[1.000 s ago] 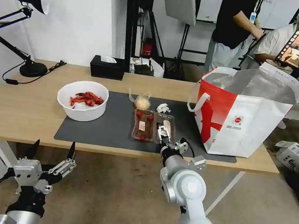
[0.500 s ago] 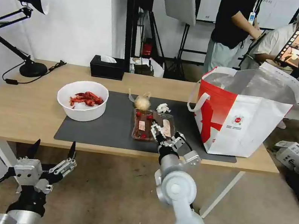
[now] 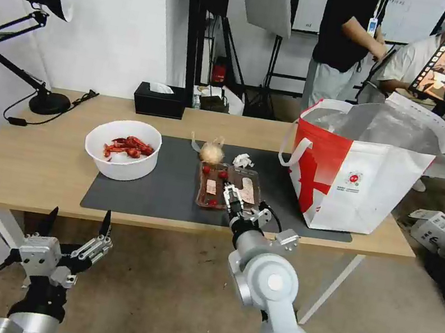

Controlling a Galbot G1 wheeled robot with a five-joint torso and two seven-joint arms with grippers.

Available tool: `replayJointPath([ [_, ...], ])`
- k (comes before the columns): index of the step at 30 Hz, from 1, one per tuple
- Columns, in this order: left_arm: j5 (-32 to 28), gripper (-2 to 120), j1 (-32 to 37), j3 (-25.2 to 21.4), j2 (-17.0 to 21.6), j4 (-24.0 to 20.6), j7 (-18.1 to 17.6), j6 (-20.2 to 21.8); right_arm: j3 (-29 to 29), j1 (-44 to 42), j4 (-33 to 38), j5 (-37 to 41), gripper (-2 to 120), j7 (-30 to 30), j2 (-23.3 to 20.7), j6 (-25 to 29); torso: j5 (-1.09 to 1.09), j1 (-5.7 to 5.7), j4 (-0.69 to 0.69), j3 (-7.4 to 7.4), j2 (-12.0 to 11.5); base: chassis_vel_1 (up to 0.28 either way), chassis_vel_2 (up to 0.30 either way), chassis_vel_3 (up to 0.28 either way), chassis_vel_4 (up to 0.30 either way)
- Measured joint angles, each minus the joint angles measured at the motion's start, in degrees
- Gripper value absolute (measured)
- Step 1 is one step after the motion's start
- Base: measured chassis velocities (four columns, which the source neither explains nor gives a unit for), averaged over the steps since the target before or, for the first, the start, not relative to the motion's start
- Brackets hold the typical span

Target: Pick up the trash from the table and place it into the takeout bag.

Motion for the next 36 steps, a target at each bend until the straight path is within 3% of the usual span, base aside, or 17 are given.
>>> replayJointPath([
  [7, 0.1, 100, 0.1, 0.0, 0.0, 0.0, 0.0, 0.0, 0.9, 1.3, -1.1, 2.5, 100, 2.6, 0.0, 1.1, 0.0, 0.0, 0.0, 0.0, 0.0, 0.0, 0.0, 0.0, 0.0],
  [36, 0.4, 100, 0.4, 0.0, 0.4, 0.0, 0.0, -0.6, 3.1, 4.0, -4.8, 4.9, 100, 3.7, 0.1, 1.6, 0.0, 0.0, 0.0, 0.0, 0.0, 0.0, 0.0, 0.0, 0.0],
])
